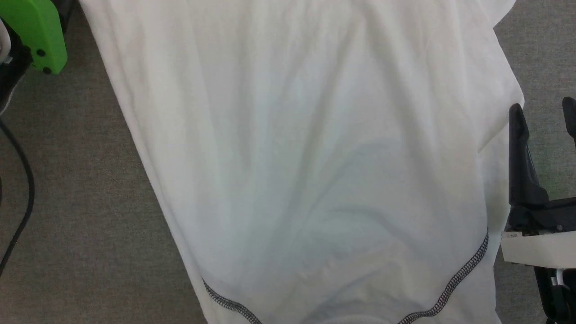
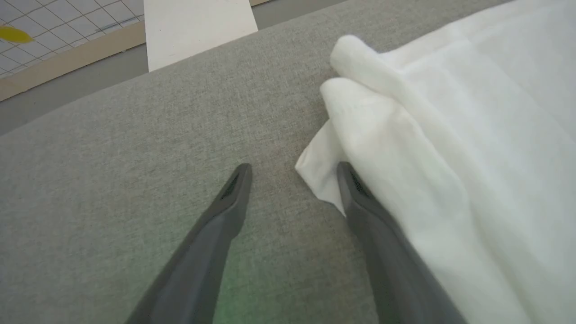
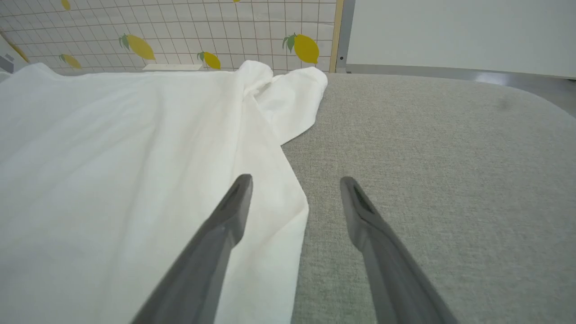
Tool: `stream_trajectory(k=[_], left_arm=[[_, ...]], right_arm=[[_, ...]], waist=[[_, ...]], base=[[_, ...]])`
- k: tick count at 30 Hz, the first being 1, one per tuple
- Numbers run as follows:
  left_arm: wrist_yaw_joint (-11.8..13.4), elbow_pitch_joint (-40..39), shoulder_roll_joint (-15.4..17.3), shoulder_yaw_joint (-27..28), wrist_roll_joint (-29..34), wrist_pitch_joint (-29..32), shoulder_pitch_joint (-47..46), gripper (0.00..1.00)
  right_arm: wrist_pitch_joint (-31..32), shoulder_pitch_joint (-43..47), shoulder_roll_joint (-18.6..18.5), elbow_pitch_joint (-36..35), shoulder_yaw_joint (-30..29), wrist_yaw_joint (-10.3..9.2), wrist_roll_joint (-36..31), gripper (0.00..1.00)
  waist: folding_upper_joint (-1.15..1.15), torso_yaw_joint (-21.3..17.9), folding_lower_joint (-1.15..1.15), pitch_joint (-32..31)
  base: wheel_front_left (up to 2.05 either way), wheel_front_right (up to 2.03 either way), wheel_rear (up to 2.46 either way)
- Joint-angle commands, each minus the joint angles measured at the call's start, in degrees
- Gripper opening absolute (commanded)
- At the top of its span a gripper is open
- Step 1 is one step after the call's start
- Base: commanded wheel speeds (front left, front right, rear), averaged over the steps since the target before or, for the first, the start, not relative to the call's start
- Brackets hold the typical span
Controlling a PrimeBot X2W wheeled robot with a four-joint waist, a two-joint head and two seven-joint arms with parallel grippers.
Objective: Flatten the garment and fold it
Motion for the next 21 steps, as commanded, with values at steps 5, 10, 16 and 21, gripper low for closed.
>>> stream_trajectory(k=[5,10,16,21], left_arm=[[-1.7,1.2,-0.4,-1.8,-2.4,2.4,1.0,0.0],[-1.1,1.3,-0.8,-0.3,-3.5,0.3,0.9,0.0],[1.5,1.0,-1.2,3.4,-5.4,-3.6,1.4,0.0],[3.4,-0.1,-0.4,6.8,-7.6,-6.1,4.8,0.0]], right_arm=[[0.5,-1.9,0.0,0.6,-0.1,-0.09,-0.4,1.0],[0.6,-2.2,0.0,1.1,-0.9,-0.09,-0.3,1.0],[0.0,-2.1,0.0,2.3,-1.2,-0.09,0.2,1.0],[-0.6,-1.3,0.0,3.7,-1.8,-0.09,0.8,1.0]], waist=[[0.0,-0.3,-0.01,0.9],[0.0,-0.2,-0.01,0.1],[0.0,0.3,-0.01,-3.7],[0.0,0.9,-0.01,-8.1]], base=[[0.0,0.0,0.0],[0.0,0.0,0.0],[0.0,0.0,0.0],[0.0,0.0,0.0]])
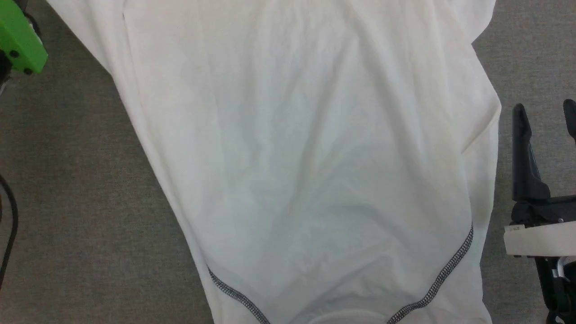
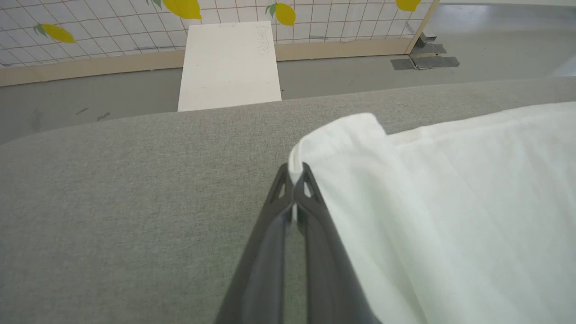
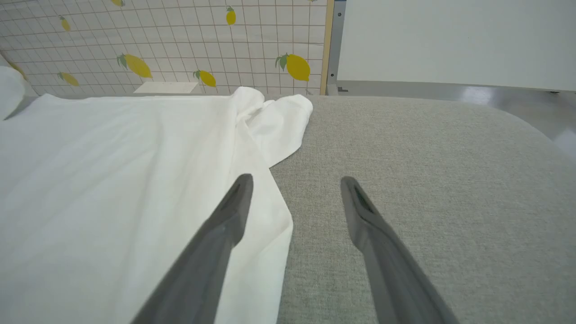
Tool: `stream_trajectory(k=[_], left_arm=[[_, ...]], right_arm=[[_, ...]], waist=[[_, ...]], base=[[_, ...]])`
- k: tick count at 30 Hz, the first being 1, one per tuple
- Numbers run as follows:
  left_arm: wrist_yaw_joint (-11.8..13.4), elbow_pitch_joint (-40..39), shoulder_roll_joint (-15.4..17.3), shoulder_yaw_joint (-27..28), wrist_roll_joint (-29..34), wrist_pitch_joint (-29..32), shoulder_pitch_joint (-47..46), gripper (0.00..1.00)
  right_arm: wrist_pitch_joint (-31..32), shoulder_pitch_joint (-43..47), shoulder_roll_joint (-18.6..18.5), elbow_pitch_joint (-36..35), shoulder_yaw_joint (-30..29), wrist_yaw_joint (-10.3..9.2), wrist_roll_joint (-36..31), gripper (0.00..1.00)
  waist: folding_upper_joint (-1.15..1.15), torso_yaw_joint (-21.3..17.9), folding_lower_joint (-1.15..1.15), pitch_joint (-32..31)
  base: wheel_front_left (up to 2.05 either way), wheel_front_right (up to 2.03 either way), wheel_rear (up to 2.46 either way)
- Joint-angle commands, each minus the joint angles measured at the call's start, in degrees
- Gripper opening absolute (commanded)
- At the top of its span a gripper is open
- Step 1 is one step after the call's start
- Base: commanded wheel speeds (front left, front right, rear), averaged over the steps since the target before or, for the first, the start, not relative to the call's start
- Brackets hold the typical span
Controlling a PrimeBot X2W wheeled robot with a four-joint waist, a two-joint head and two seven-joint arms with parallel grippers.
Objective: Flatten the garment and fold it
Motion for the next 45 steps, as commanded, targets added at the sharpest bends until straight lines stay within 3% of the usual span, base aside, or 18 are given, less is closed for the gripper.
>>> stream_trajectory(k=[1,11,26,40,45], left_arm=[[0.7,-0.4,1.0,1.1,-0.9,-0.7,2.1,0.0],[2.8,-3.6,6.3,10.7,-7.8,-3.5,16.3,0.0],[7.3,-7.0,9.9,26.5,-15.5,-6.4,38.7,0.0],[8.2,-14.8,8.6,38.9,-19.9,-7.5,54.2,0.0],[7.8,-21.6,7.6,40.0,-20.9,-6.8,57.4,0.0]], right_arm=[[-0.6,-0.1,0.0,0.4,-0.3,-0.09,0.3,1.0],[-0.9,3.3,0.0,1.9,-3.2,-0.09,2.0,1.0],[0.4,7.2,0.0,2.1,-4.9,-0.09,2.9,1.0],[1.3,10.2,0.1,1.8,-5.3,-0.09,3.7,1.0],[1.7,10.9,0.1,1.3,-5.6,-0.09,3.8,1.0]], waist=[[0.0,0.7,-0.01,-4.2],[0.0,1.9,-0.01,-13.4],[0.0,4.0,-0.01,-22.5],[0.0,4.1,-0.01,-27.9],[0.0,3.9,-0.01,-29.0]], base=[[0.0,0.0,0.0],[0.0,0.0,0.0],[0.0,0.0,0.0],[0.0,0.0,0.0],[0.0,0.0,0.0]])
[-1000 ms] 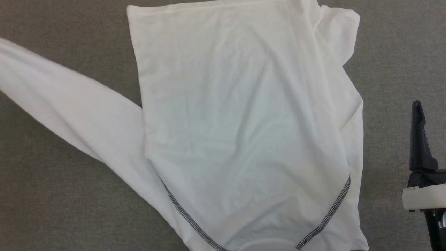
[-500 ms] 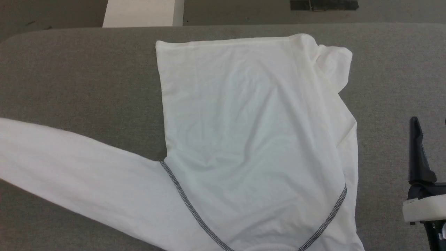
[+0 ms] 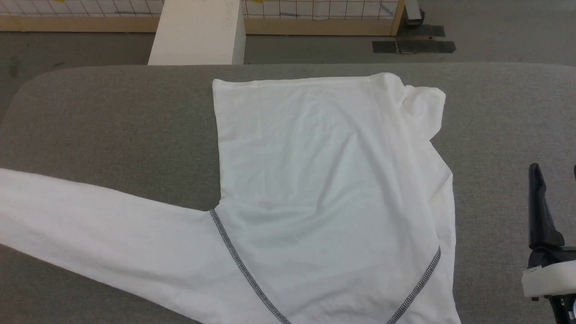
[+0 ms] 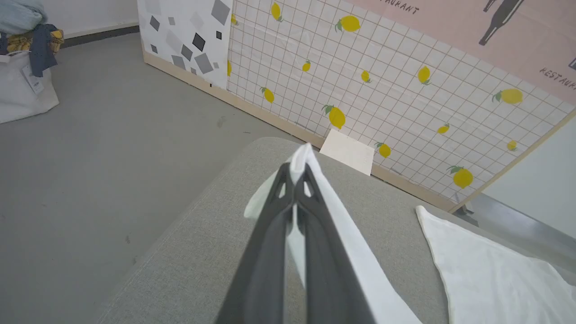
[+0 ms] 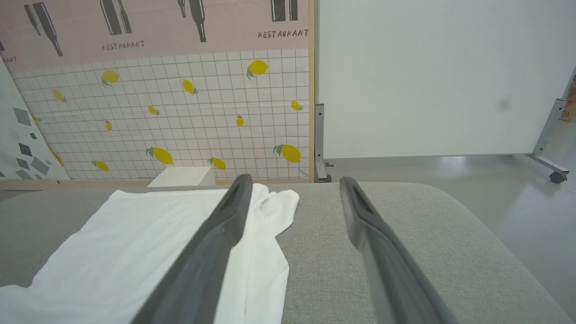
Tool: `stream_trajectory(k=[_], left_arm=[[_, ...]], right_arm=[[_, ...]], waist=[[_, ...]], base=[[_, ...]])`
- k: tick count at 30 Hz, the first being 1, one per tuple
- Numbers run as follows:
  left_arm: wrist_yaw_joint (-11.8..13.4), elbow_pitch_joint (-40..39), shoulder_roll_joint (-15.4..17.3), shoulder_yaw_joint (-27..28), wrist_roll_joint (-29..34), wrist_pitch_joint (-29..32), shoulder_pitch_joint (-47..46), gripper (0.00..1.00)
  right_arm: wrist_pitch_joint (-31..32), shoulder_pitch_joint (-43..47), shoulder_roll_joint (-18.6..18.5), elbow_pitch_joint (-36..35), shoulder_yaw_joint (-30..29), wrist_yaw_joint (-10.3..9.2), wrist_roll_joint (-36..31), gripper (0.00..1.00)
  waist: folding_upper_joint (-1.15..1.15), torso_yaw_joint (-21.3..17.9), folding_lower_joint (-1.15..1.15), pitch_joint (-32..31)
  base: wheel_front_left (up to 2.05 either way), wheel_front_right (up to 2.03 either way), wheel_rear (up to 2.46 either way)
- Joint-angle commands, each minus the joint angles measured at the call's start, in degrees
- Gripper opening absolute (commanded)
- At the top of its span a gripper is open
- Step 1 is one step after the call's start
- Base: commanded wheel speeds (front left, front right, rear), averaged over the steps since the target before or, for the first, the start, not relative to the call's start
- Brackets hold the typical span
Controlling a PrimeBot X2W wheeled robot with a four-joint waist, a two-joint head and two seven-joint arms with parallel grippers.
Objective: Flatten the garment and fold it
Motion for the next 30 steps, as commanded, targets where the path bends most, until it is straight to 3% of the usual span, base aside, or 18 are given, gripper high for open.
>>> stream_trajectory(k=[1,8,12,15,22,30], left_arm=[[-0.2,-2.2,-1.0,-0.2,-0.5,0.1,0.8,0.0],[1.4,-18.1,-5.0,-8.1,-2.9,1.7,-2.8,0.0],[4.2,-27.0,-8.7,-17.3,-4.9,4.1,-8.7,0.0],[5.9,-31.0,-10.6,-25.9,-2.7,6.0,-14.4,0.0],[7.6,-31.9,-20.2,-46.0,2.9,9.2,-25.3,0.0],[7.4,-27.6,-32.4,-61.7,6.9,9.0,-30.1,0.0]], right_arm=[[0.1,0.7,0.0,-0.4,-0.3,-0.09,0.3,1.0],[0.9,0.4,0.0,-1.5,-2.8,-0.09,0.4,1.0],[1.2,-0.8,0.0,-2.1,-4.8,-0.09,0.3,1.0],[1.3,-1.8,0.0,-2.3,-5.7,-0.09,0.3,1.0],[0.6,-2.9,0.0,-1.4,-6.3,-0.09,1.3,1.0],[-0.2,-2.8,0.0,-1.1,-8.5,-0.09,2.0,1.0]], waist=[[0.0,-0.2,0.0,-0.5],[0.0,-0.6,0.0,-0.6],[0.0,-1.1,0.0,0.1],[0.0,-1.5,0.0,0.9],[0.0,-3.2,0.0,2.8],[0.0,-4.4,0.0,5.5]], base=[[0.0,0.0,0.0],[0.0,0.0,0.0],[0.0,0.0,0.0],[0.0,0.0,0.0],[0.0,0.0,0.0],[0.0,0.0,0.0]])
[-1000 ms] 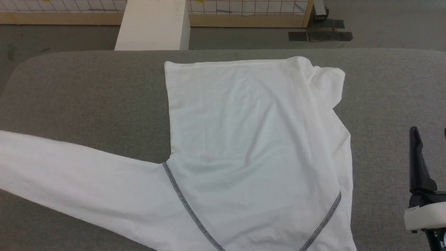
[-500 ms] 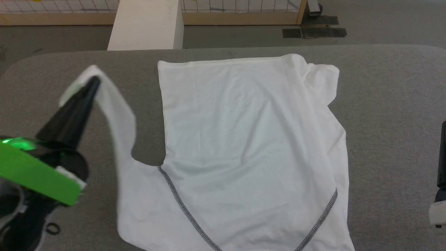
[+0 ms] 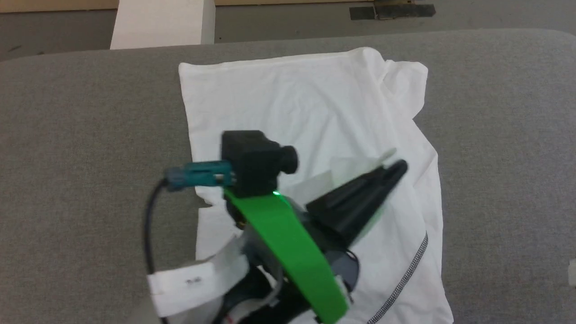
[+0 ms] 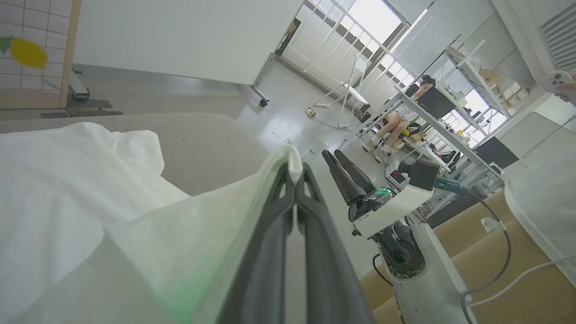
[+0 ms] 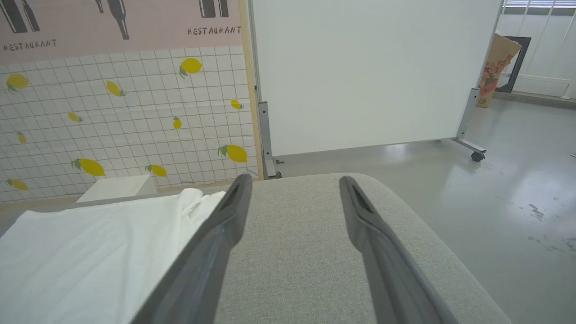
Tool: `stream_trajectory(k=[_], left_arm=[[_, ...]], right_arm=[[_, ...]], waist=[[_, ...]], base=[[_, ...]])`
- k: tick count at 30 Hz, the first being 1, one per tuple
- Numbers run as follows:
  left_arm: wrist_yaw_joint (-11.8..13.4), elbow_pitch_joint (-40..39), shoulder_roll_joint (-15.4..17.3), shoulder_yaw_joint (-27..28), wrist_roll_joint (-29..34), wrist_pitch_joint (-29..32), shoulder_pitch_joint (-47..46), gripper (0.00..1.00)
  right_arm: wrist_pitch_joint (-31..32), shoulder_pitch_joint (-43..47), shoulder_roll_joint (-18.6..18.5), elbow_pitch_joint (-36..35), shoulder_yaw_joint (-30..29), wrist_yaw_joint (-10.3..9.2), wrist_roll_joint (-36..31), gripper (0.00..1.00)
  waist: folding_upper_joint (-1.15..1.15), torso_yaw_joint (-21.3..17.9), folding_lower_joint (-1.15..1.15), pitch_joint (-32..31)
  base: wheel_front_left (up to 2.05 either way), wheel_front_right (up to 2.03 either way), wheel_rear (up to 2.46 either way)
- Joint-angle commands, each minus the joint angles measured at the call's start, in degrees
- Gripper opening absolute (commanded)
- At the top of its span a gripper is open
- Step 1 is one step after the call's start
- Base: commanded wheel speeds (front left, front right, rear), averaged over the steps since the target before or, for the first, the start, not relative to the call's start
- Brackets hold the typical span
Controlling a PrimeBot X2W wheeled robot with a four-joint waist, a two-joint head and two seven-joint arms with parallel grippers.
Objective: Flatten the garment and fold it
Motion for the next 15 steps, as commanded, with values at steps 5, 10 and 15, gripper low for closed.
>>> stream_trajectory(k=[5,10,15], left_arm=[[-3.6,10.4,-7.3,-6.6,3.0,-4.8,-2.3,0.0],[-7.1,26.2,-10.2,-12.0,4.1,-8.9,-3.3,0.0],[-8.9,42.0,-11.0,-16.5,4.7,-11.8,-4.1,0.0]], right_arm=[[-1.0,-1.1,0.0,0.7,0.0,-0.09,1.1,1.0],[-1.6,-1.6,0.0,1.6,0.8,-0.09,1.6,1.0],[-2.1,-2.2,0.0,2.5,1.9,-0.09,1.7,1.0]], waist=[[0.0,-1.2,0.0,2.0],[0.0,-2.2,0.0,3.2],[0.0,-3.9,0.0,4.4]], base=[[0.0,0.0,0.0],[0.0,0.0,0.0],[0.0,0.0,0.0]])
